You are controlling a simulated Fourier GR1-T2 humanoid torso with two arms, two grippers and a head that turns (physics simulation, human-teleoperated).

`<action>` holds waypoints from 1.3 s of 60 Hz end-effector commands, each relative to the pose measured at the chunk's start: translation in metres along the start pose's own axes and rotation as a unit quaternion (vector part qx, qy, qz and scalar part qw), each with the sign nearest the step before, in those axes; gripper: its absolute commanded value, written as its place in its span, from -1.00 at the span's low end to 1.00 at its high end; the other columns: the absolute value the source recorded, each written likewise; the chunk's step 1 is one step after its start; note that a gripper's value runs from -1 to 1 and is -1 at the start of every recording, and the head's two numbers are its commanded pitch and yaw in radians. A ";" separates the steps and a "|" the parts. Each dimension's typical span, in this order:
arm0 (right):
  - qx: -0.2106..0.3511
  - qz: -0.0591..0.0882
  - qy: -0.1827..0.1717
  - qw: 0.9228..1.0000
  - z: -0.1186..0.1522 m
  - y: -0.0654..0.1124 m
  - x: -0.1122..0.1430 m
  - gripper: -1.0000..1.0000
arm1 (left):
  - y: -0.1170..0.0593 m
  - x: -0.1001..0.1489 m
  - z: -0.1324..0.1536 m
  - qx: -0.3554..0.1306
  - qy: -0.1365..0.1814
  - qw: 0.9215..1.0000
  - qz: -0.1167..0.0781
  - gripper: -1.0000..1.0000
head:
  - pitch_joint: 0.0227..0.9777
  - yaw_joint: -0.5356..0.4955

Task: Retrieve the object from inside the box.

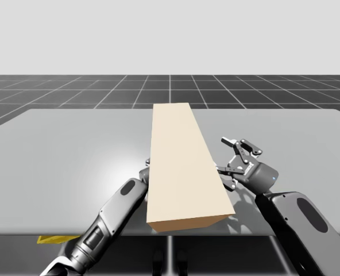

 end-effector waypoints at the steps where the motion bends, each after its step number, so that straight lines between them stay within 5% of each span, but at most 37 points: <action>1: 0.072 -0.024 -0.035 0.996 -0.018 0.046 0.006 -1.00 | 0.001 -0.007 -0.021 0.000 0.030 0.999 0.028 -1.00 | -0.66 0.03; 3: 0.072 -0.025 -0.036 0.996 -0.017 0.045 0.007 -1.00 | 0.001 -0.009 -0.022 -0.002 0.038 0.999 0.034 -1.00 | -0.66 0.03; 5: 0.071 -0.025 -0.037 0.996 -0.017 0.045 0.007 -1.00 | 0.002 -0.010 -0.022 0.005 0.042 0.998 0.043 -0.29 | -0.66 0.02; 6: 0.071 -0.026 -0.038 0.996 -0.017 0.044 0.007 -1.00 | 0.001 -0.012 -0.022 0.004 0.047 0.998 0.047 0.88 | -0.66 0.02; 9: 0.070 -0.026 -0.038 0.996 -0.017 0.044 0.008 -1.00 | 0.000 -0.012 -0.021 -0.001 0.052 0.998 0.045 1.00 | -0.66 0.01; 27: 0.066 -0.025 -0.038 0.997 -0.016 0.042 0.008 -1.00 | 0.007 0.003 -0.009 0.038 0.045 0.998 0.034 1.00 | -0.67 0.02; 41: 0.062 -0.029 -0.040 0.997 -0.016 0.040 0.010 -1.00 | 0.042 0.006 0.070 0.128 0.040 0.991 0.031 1.00 | -0.70 0.01; 54: 0.059 -0.032 -0.040 0.997 -0.015 0.038 0.009 -1.00 | 0.057 0.031 0.148 0.192 0.020 0.981 -0.008 1.00 | -0.71 0.00; 66: 0.055 -0.036 -0.042 0.997 -0.015 0.036 0.010 -1.00 | 0.066 0.084 0.193 0.224 -0.005 0.974 -0.037 1.00 | -0.72 0.00; 78: 0.044 -0.045 -0.035 0.997 -0.016 0.033 0.010 -1.00 | 0.078 0.175 0.202 0.237 -0.056 0.966 -0.089 1.00 | -0.74 0.00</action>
